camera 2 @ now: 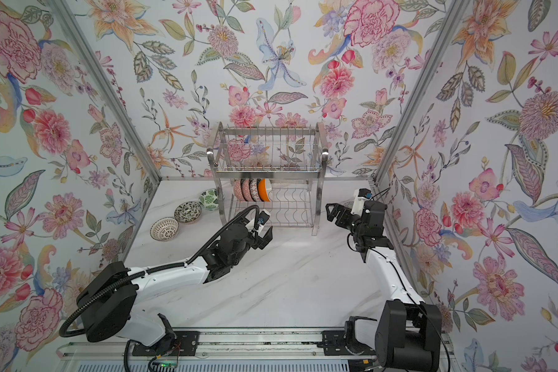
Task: Load bowls into a dish rack
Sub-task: Rotate the dish rack at the top-center of the table, then pick up the bowl from the top-right of the table.
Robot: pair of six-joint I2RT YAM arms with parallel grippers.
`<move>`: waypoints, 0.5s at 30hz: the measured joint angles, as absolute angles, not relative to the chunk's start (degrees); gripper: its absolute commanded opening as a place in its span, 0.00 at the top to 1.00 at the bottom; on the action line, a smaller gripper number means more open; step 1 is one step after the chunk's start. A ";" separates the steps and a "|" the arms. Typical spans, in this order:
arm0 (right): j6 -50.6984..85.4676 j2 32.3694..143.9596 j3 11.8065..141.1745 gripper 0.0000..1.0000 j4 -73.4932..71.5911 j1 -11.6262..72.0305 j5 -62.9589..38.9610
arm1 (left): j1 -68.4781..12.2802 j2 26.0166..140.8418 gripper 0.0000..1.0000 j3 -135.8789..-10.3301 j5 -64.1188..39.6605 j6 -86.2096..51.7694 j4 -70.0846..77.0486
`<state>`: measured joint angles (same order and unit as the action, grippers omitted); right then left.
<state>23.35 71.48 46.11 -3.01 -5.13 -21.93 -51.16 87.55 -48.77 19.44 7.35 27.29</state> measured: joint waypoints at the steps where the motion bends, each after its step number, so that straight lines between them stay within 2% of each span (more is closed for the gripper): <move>1: 23.57 72.18 46.13 0.01 -2.50 -6.07 -21.54 | -51.31 87.94 0.01 -48.80 19.25 7.14 27.33; 13: 24.86 92.27 59.77 0.01 4.89 -8.86 -18.37 | -54.37 92.77 0.01 -51.94 18.22 6.42 28.38; 15: 24.82 94.43 62.48 0.04 6.00 -8.86 -17.91 | -54.41 93.06 0.01 -52.45 18.20 6.46 28.51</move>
